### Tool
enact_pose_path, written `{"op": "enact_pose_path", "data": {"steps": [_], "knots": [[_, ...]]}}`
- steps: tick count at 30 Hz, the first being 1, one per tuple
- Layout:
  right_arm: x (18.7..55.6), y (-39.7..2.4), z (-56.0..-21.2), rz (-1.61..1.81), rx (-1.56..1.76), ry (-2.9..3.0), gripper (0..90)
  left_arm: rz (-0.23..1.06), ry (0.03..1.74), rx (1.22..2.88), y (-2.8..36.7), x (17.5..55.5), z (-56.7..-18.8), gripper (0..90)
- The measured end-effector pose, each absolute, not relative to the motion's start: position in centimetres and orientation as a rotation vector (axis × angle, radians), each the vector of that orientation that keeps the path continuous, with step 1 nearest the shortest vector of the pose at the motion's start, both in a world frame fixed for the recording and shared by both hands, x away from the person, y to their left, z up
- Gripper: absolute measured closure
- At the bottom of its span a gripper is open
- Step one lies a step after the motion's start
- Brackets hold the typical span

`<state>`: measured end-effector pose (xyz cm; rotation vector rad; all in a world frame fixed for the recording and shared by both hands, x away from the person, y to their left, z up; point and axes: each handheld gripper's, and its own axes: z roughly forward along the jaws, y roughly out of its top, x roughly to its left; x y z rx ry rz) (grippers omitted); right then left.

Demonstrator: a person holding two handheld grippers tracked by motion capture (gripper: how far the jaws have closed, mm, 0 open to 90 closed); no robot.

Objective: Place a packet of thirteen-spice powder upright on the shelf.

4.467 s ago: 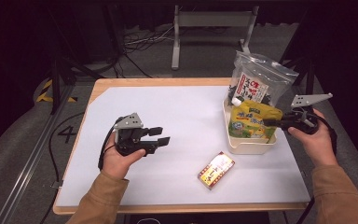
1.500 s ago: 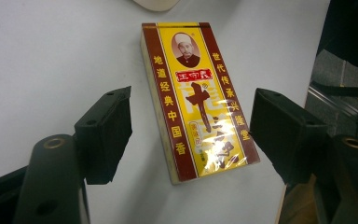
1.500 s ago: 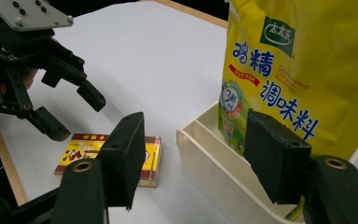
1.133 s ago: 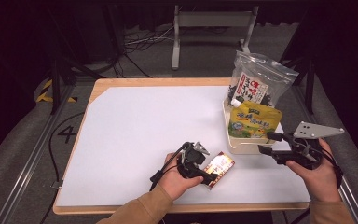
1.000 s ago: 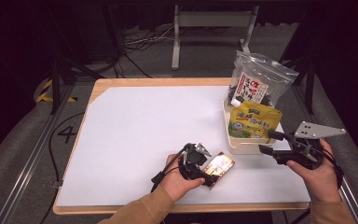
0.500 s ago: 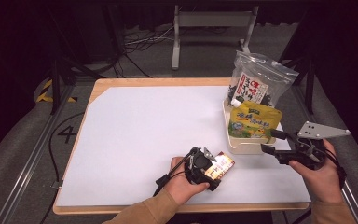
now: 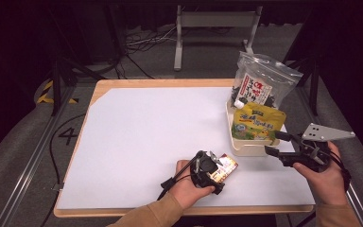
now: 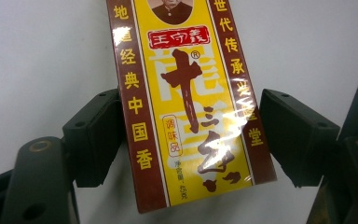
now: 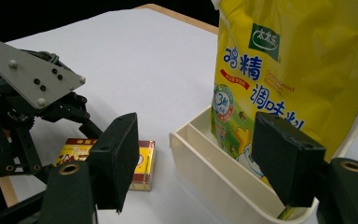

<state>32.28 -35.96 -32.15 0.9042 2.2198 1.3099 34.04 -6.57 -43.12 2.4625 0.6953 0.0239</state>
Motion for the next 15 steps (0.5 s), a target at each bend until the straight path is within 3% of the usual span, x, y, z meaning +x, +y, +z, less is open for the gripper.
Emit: {"op": "enact_pose_path", "data": {"steps": [15], "knots": [[32.26,-35.86,-32.18,1.313,0.899,2.226,32.9,0.031,0.673,2.493,-6.50,34.18,-42.87,30.1]]}}
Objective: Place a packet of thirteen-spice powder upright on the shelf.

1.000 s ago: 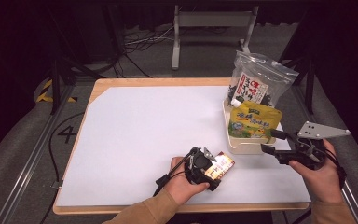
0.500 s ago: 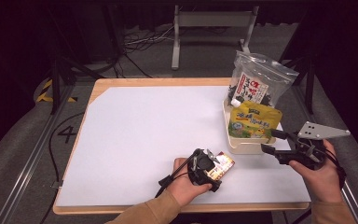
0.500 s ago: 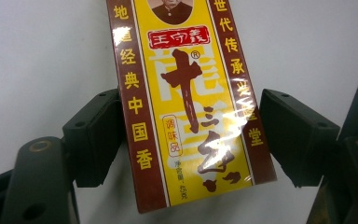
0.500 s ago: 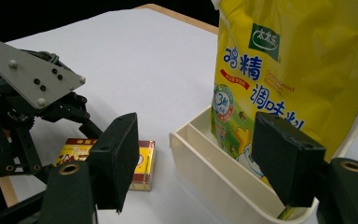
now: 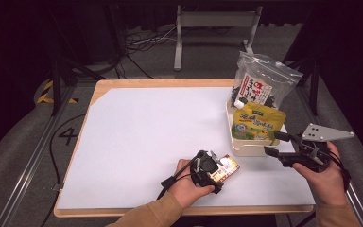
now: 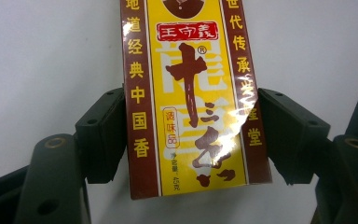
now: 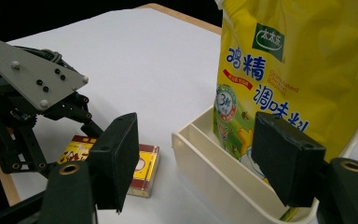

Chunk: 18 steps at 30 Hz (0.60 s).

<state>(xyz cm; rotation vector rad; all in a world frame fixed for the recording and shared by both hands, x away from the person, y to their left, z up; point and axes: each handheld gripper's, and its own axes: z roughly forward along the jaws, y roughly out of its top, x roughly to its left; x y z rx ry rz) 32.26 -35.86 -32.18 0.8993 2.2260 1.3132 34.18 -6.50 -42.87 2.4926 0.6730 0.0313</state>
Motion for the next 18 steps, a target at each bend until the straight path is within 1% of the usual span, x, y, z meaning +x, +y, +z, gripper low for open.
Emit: {"op": "enact_pose_path", "data": {"steps": [5,7,13,16,18], "knots": [[32.2,-35.8,-32.2,1.325,0.902,2.227,35.9,0.047,0.657,2.493,-6.4,34.1,-42.8,31.1],[32.1,-35.8,-32.1,1.328,0.894,2.223,38.8,0.055,0.651,2.490,-6.4,34.0,-42.8,31.8],[31.9,-35.9,-31.8,1.349,0.868,2.193,42.6,0.023,0.622,2.469,-6.1,33.9,-42.4,32.3],[31.9,-35.7,-31.8,1.363,0.889,2.201,43.0,0.035,0.602,2.470,-5.9,33.7,-42.0,32.3],[31.9,-35.6,-31.8,1.379,0.921,2.203,41.6,0.035,0.596,2.459,-5.7,33.6,-41.6,32.3]]}}
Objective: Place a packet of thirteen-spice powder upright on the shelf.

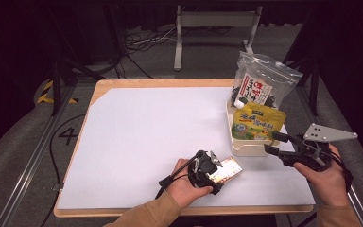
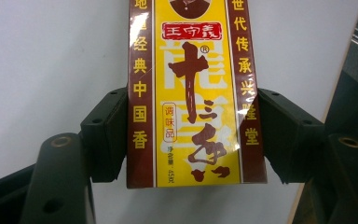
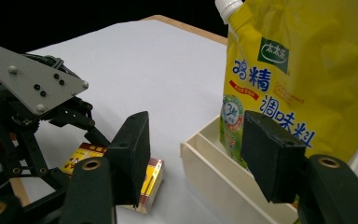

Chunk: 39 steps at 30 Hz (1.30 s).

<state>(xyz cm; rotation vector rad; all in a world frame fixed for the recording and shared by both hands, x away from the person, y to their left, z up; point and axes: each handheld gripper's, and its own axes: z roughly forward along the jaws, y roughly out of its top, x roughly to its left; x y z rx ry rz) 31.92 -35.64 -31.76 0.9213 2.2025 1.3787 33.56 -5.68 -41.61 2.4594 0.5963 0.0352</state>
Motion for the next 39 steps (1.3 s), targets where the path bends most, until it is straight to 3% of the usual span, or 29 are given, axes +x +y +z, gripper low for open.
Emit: {"op": "enact_pose_path", "data": {"steps": [18,32,35,39], "knots": [[32.3,-34.8,-31.7,1.385,1.035,2.219,42.3,0.108,0.567,2.251,-2.5,32.9,-38.1,32.4],[31.9,-34.6,-31.5,1.409,1.119,2.202,43.4,0.192,0.511,2.115,-1.9,32.1,-38.2,32.5],[31.7,-34.5,-31.4,1.451,1.202,2.176,48.8,0.221,0.519,2.113,-1.8,31.9,-38.4,32.5],[31.7,-34.3,-31.3,1.485,1.235,2.200,48.9,0.249,0.520,2.113,-1.8,31.8,-38.7,32.6]]}}
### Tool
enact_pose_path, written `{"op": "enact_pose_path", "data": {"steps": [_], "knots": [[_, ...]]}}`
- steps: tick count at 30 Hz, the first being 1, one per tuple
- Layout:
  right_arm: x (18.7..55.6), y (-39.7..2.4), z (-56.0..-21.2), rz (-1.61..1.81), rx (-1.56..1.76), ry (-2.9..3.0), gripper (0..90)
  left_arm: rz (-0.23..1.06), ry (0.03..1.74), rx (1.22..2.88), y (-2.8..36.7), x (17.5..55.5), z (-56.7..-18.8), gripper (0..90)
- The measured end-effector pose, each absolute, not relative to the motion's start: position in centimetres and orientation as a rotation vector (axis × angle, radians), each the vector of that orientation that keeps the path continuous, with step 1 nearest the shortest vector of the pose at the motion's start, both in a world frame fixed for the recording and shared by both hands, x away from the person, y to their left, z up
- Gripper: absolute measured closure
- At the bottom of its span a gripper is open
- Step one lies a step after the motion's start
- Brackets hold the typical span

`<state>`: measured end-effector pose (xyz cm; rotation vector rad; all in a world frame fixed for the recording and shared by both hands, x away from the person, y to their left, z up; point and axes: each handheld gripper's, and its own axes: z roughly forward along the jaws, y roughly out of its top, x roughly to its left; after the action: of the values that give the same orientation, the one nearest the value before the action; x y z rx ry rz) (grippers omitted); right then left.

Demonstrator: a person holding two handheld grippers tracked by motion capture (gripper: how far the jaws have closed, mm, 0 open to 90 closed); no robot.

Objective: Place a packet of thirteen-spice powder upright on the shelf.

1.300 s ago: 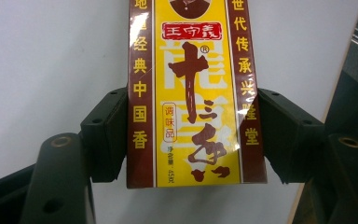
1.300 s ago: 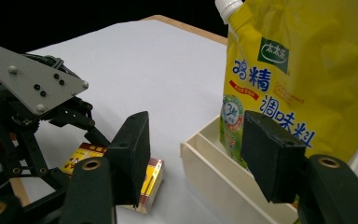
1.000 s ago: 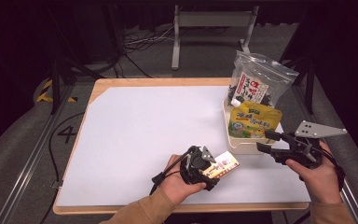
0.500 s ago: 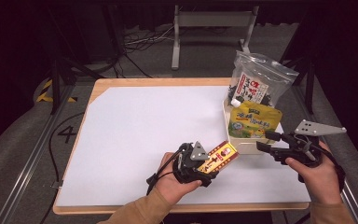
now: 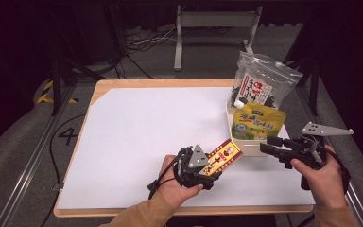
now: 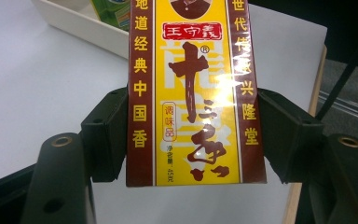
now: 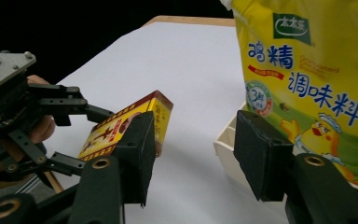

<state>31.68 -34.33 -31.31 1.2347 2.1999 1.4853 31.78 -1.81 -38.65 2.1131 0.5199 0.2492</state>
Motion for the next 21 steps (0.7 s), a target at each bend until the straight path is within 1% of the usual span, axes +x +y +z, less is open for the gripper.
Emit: {"op": "enact_pose_path", "data": {"steps": [1,5,21], "knots": [[31.7,-34.3,-31.3,1.484,1.228,2.205,48.9,0.271,0.516,2.106,-1.8,31.6,-38.7,32.6],[31.7,-33.8,-30.7,1.488,1.220,2.229,48.8,0.290,0.504,2.098,-1.9,31.4,-38.8,32.6],[33.4,-30.4,-29.4,1.404,1.232,2.395,45.8,0.306,0.487,2.057,-1.8,31.2,-38.7,32.5]]}}
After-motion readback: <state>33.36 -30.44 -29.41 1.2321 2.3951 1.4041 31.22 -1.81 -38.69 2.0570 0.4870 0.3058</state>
